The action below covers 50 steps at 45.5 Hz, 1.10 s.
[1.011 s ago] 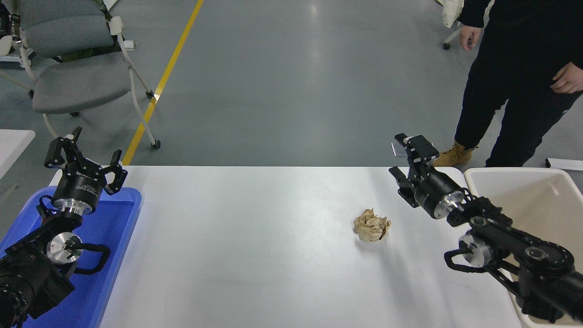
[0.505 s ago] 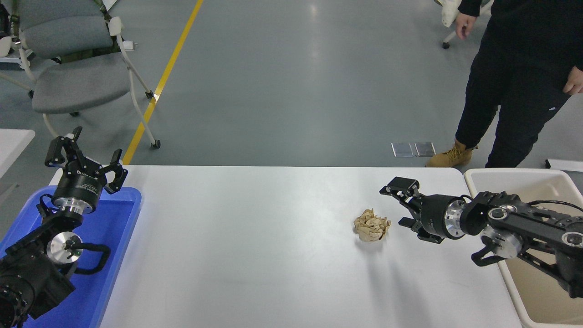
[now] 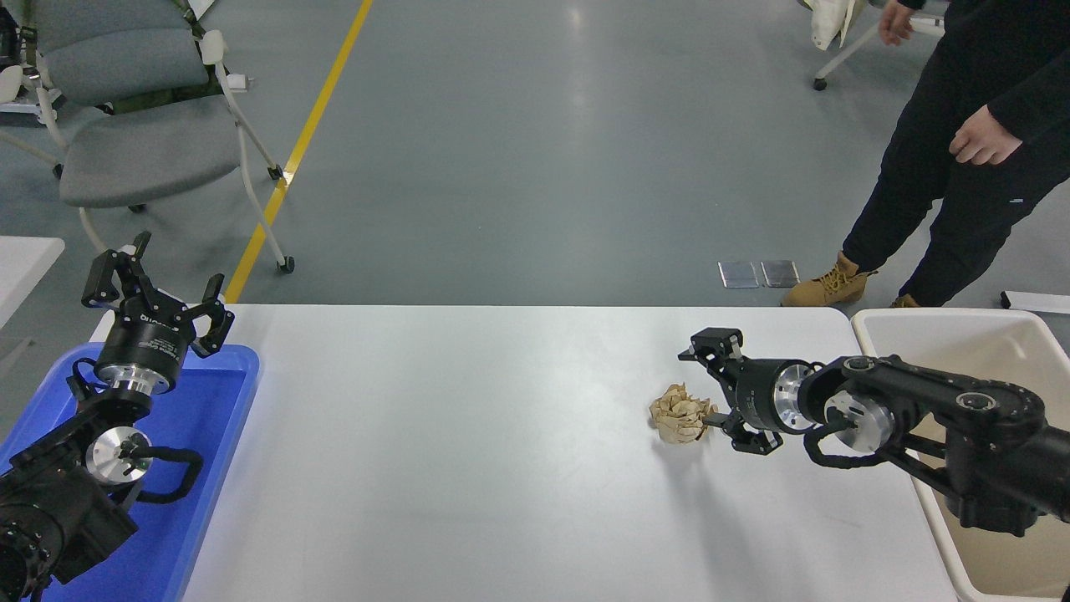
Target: Clean the table surface
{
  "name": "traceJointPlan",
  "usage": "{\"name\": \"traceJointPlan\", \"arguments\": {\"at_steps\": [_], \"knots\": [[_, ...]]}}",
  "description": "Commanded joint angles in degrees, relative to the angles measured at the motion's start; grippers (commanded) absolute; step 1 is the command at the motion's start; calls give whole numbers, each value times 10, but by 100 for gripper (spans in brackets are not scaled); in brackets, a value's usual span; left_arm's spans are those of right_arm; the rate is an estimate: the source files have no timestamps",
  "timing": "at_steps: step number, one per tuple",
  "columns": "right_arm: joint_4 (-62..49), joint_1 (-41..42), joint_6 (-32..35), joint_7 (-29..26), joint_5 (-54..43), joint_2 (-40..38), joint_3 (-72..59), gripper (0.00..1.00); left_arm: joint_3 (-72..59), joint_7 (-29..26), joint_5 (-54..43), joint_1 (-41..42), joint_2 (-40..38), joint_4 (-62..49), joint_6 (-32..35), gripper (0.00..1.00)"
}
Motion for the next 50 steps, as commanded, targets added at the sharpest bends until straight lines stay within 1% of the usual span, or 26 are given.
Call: {"name": "traceJointPlan", "arguments": {"at_steps": [1,10,26,31,47,50], "knots": [[-20,-12,-4,-30,20,16,-2,91,0,0,0,0,0,0,1,100],[-56,-5,-7,-32,41,38,15,91,0,0,0,0,0,0,1,100],[-130,-6,-4,-35,34,87,34,90,0,0,0,1,0,0,1,100],[-131,-5,-4,-36,37,87,41,88,0,0,0,1,0,-1,1,100],[-137,-6,-4,-37,29,112,49,86,0,0,0,1,0,0,1,100],[-140,-6,-4,-37,29,117,48,83,0,0,0,0,0,-1,1,100]]}}
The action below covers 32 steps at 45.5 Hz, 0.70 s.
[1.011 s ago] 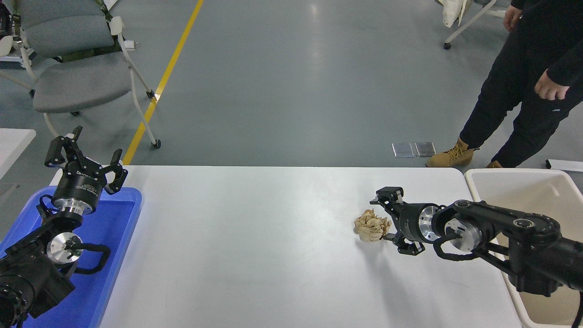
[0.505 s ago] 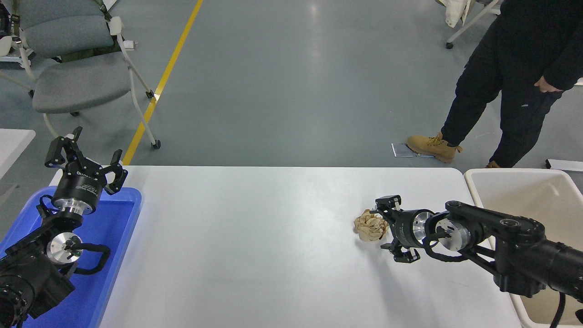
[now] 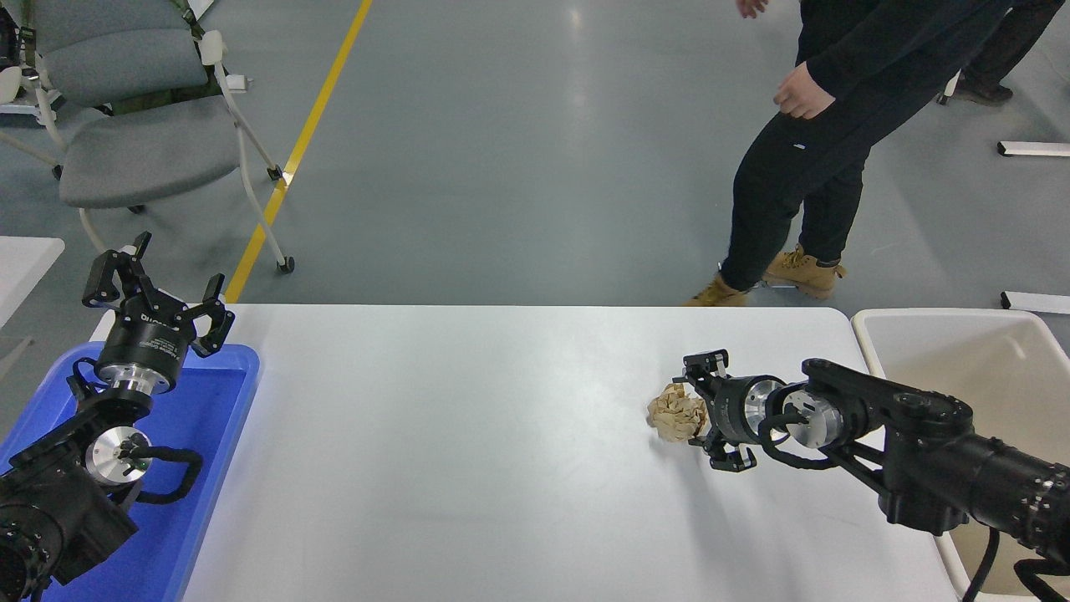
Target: Clean the table surface
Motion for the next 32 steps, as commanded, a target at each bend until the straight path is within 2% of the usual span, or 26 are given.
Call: {"name": "traceJointPlan", "arguments": {"at_steps": [1,4,10,13,22,28,32], "knots": [[-12,-1,-1,-1,-4,19,3,83,0,0,0,0,0,0,0,100],[-22,-1,-1,-1,-4,24,3,80,0,0,0,0,0,-1,0,100],[-33,-2,-1,-1,-11,30,3,69,0,0,0,0,0,0,0,100],[-40,-2,-1,-1,-21,34,3,67,0,0,0,0,0,-1,0,100],[-45,-2,0,-1,-24,35,2,48,0,0,0,0,0,0,0,100],[-45,-3,0,-5,-36,36,2,31,0,0,0,0,0,-1,0,100],[-43,-4,1,-19,-37,36,2,16,0,0,0,0,0,0,0,100]]}}
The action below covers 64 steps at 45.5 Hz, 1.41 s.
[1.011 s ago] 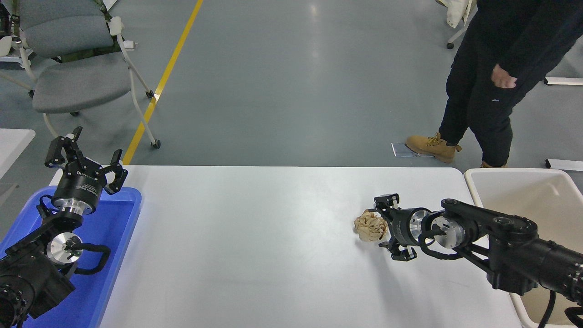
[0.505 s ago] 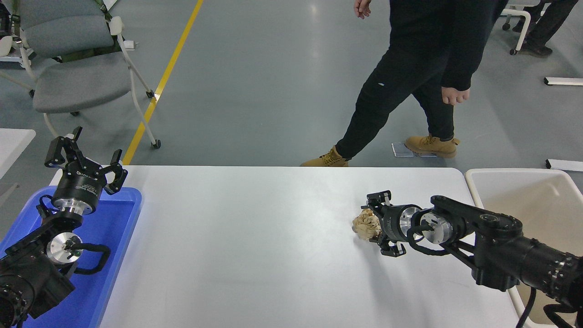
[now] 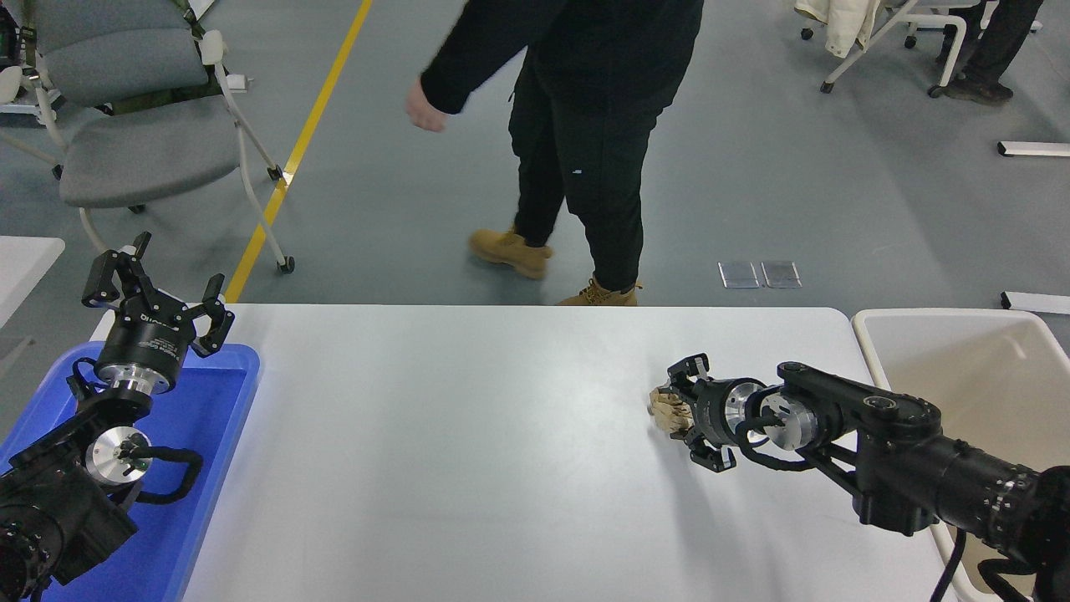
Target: Clean the table surface
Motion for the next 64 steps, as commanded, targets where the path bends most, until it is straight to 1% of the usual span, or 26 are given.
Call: {"name": "traceJointPlan", "arguments": {"at_steps": [1,7,18,22,30,40,44,54,60,64], "knots": [[-2,-2,1,-19,-10,2,0,13,0,0,0,0,0,1,0,100],[3,-4,4,-25,-10,2,0,0,0,0,0,0,0,1,0,100],[19,0,7,-25,-11,1,-7,0,0,0,0,-1,0,0,0,100],[39,3,8,-25,-31,-3,-8,0,0,0,0,-1,0,1,0,100],[121,6,8,-31,-75,-56,-18,0,0,0,0,-1,0,1,0,100],[211,10,28,-34,-167,-112,-75,0,0,0,0,-1,0,1,0,100],[250,17,29,-36,-180,-147,-100,0,0,0,0,-1,0,1,0,100],[384,51,37,-36,-205,-275,-144,0,0,0,0,-1,0,1,0,100],[432,63,102,-36,-251,-371,-130,0,0,0,0,-1,0,1,0,100],[449,64,143,-36,-263,-423,-98,0,0,0,0,0,0,1,0,100]]}}
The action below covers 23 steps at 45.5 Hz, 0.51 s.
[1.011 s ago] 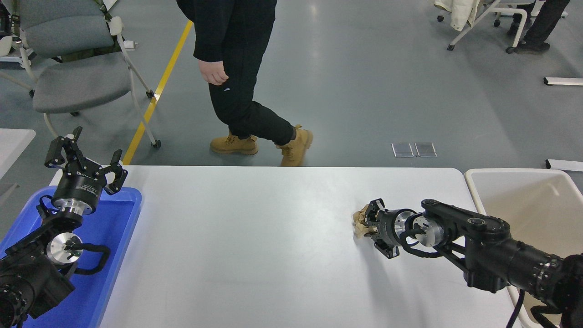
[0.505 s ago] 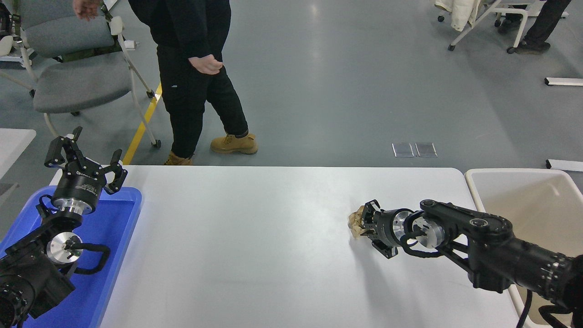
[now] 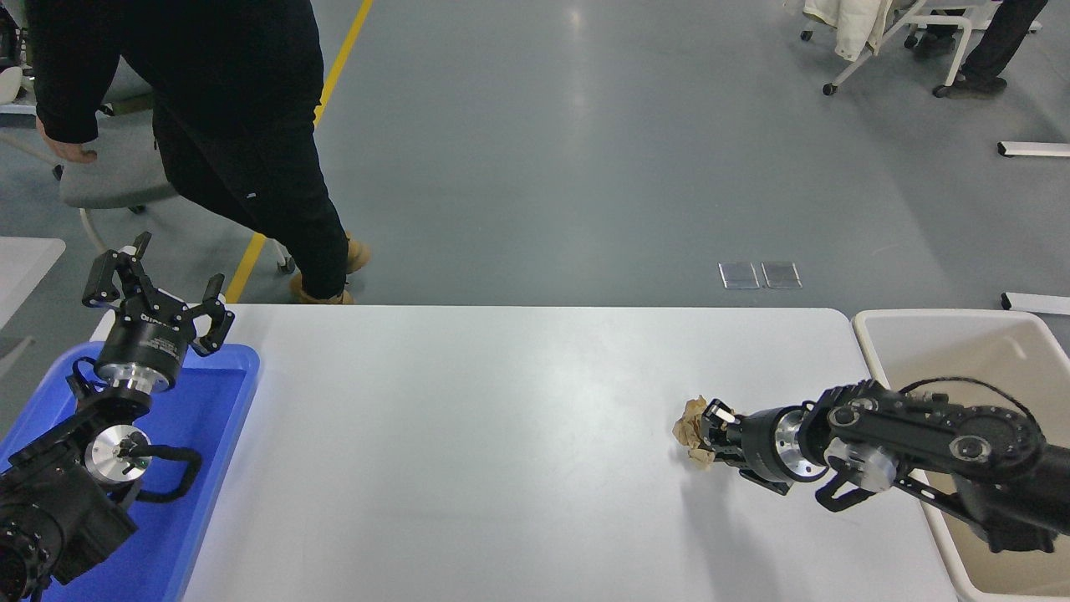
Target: Clean the table surface
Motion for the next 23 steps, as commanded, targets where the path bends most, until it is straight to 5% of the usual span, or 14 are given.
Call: {"name": "traceJointPlan", "arguments": {"at_steps": [1,23], "knots": [[89,17,89,0,-51,-153,34,0,0,0,0,1,0,0,0,100],[142,21,286,0,-77,-340,183,0,0,0,0,1,0,-1,0,100]]}}
